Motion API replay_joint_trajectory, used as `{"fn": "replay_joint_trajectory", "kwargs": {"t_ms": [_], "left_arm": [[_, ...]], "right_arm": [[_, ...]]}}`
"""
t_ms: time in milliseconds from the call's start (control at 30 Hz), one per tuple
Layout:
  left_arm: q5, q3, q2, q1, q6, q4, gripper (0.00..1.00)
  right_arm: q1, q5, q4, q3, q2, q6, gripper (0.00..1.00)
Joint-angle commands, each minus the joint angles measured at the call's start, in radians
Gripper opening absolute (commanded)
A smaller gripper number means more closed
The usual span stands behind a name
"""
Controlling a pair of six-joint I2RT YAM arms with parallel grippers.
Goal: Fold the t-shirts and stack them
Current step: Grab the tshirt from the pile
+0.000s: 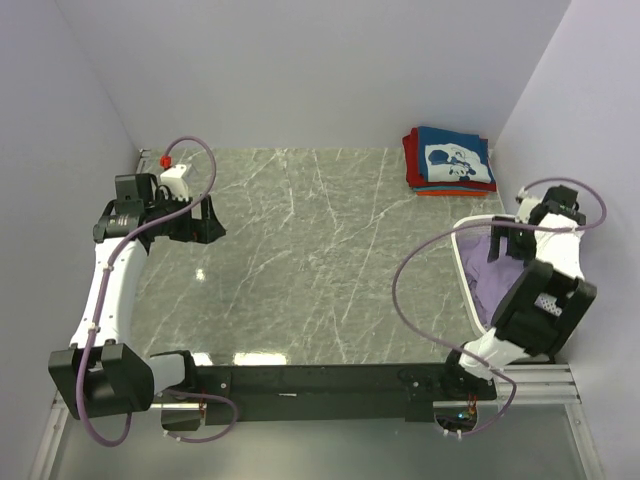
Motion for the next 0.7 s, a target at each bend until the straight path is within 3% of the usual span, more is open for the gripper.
{"fn": "replay_joint_trajectory", "kwargs": {"t_ms": [0, 300, 400, 500, 533, 600, 633, 667], "left_arm": [[0.044, 0.044, 0.006, -0.001, 0.024, -0.017, 0.99], [0.036, 0.018, 0.002, -0.001, 0.041, -0.016, 0.99], [0.03, 0.005, -0.005, -0.001, 0.049, -0.011, 0.99], [0.025, -0.002, -0.011, -0.001, 0.058, -0.008, 0.99], [0.025, -0.004, -0.009, -0.001, 0.059, -0.007, 0.99], [0.033, -0.007, -0.005, -0.001, 0.062, -0.004, 0.99], [0.039, -0.007, -0.002, -0.001, 0.064, -0.004, 0.99], [0.044, -0.002, 0.004, 0.001, 0.062, -0.004, 0.99]], "right_arm": [[-0.043, 0.002, 0.013, -0.041, 0.099, -0.046, 0.97], [-0.048, 0.072, 0.205, -0.157, 0.245, -0.013, 0.97], [-0.048, 0.121, 0.265, -0.208, 0.265, -0.029, 0.9], [-0.051, 0.101, 0.233, -0.213, 0.24, -0.047, 0.59], [-0.051, 0.092, 0.219, -0.202, 0.224, -0.049, 0.38], [-0.051, 0.059, 0.152, -0.179, 0.168, -0.053, 0.19], [-0.051, 0.049, 0.126, -0.142, 0.148, -0.053, 0.0], [-0.051, 0.036, 0.063, -0.121, 0.125, -0.055, 0.0]]}}
